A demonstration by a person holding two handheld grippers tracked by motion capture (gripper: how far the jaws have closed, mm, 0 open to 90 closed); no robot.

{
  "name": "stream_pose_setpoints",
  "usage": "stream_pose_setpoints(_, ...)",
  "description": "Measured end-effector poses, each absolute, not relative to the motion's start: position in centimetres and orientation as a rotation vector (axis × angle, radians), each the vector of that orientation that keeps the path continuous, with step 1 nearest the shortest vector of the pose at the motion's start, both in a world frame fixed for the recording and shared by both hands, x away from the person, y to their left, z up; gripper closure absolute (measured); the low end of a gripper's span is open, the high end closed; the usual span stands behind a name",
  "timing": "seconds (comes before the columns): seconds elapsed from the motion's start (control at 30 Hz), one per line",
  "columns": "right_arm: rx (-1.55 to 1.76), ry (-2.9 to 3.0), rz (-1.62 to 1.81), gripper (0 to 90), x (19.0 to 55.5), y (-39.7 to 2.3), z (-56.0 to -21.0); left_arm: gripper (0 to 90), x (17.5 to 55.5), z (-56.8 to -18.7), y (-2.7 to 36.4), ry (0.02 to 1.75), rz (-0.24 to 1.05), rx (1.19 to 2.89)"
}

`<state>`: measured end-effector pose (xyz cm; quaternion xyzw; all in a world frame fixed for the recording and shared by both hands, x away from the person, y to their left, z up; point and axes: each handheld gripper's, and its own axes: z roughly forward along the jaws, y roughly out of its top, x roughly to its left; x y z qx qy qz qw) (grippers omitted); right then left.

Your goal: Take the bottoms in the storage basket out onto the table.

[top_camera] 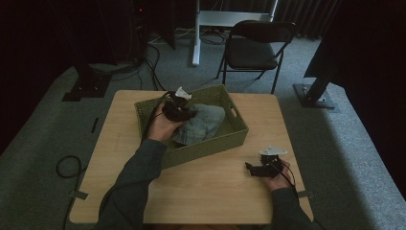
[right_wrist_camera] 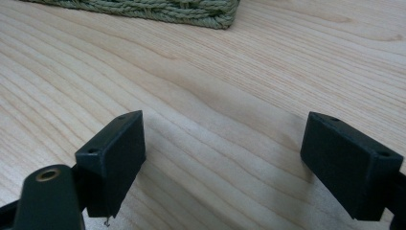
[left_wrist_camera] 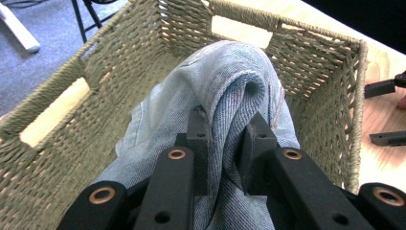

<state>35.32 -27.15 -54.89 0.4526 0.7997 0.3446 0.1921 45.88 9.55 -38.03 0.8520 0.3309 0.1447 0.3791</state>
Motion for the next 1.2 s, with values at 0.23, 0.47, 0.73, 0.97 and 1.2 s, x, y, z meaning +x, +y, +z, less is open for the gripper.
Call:
stream_pose_setpoints(0.23, 1.270, 2.245, 0.967, 15.4, 35.3, -27.2, -54.9, 78.0, 45.2, -36.7, 10.4, 0.833, 0.400, 2.166)
stream_pose_setpoints(0.47, 1.270, 2.244, 0.969, 15.4, 35.3, -27.1, -54.9, 78.0, 44.4, -34.9, 11.1, 0.816, 0.391, 2.132)
stream_pose_setpoints(0.73, 1.270, 2.244, 0.969, 15.4, 35.3, -27.1, -54.9, 78.1, 43.3, -33.6, 11.8, 0.796, 0.396, 2.118)
stream_pose_setpoints(0.97, 1.270, 2.244, 0.968, 15.4, 35.3, -27.1, -54.9, 78.3, 42.3, -32.0, 11.9, 0.761, 0.399, 2.098)
stream_pose_setpoints(1.2, 1.269, 2.244, 0.967, 15.4, 35.3, -27.2, -54.9, 78.4, 41.1, -30.6, 12.0, 0.735, 0.398, 2.069)
